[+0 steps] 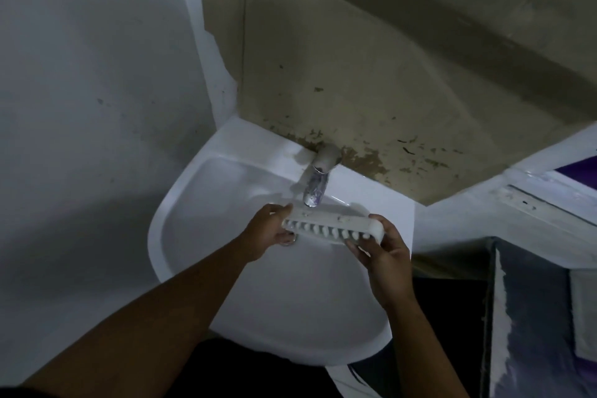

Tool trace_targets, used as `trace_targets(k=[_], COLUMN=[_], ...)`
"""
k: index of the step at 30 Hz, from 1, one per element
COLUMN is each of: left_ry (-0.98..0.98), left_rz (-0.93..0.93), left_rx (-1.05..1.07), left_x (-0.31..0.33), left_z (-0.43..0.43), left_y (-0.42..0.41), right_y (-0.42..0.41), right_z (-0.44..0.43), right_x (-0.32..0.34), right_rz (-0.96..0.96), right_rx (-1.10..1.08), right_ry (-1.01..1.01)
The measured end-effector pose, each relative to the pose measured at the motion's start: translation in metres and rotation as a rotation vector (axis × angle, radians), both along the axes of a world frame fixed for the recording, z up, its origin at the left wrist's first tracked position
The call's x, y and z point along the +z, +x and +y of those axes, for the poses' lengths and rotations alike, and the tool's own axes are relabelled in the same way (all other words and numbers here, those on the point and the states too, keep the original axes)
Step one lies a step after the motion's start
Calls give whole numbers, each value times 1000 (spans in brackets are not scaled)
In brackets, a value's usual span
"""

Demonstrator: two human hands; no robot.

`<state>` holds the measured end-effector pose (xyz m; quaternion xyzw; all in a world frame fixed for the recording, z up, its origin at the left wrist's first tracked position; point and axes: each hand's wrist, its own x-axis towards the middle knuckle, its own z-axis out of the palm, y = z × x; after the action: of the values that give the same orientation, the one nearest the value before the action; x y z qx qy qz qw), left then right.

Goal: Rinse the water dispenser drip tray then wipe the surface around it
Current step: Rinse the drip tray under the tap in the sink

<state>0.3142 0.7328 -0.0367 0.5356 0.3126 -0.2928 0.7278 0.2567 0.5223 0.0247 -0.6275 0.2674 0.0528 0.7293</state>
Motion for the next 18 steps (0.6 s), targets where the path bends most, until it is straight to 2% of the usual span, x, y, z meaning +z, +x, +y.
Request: trace_targets(k=[3,6,10,15,18], left_ry=[31,50,-21,-92,-87], left_rz=[-16,-54,-135,-107,-111], left_rx=[46,93,8,111,5], left_x=[-3,-3,-3,6,12], left_z=[2,7,23,40,56], left_y=[1,2,0,-5,-13], right_y=[-2,0,7,22,33], right_z=[6,7,11,33,47], right_x=[-8,-15,-17,-22,-30], right_rz=[-30,-6,68,237,294], right_rx=[68,47,92,261,294], right_ry=[25,12,166,-183,-331])
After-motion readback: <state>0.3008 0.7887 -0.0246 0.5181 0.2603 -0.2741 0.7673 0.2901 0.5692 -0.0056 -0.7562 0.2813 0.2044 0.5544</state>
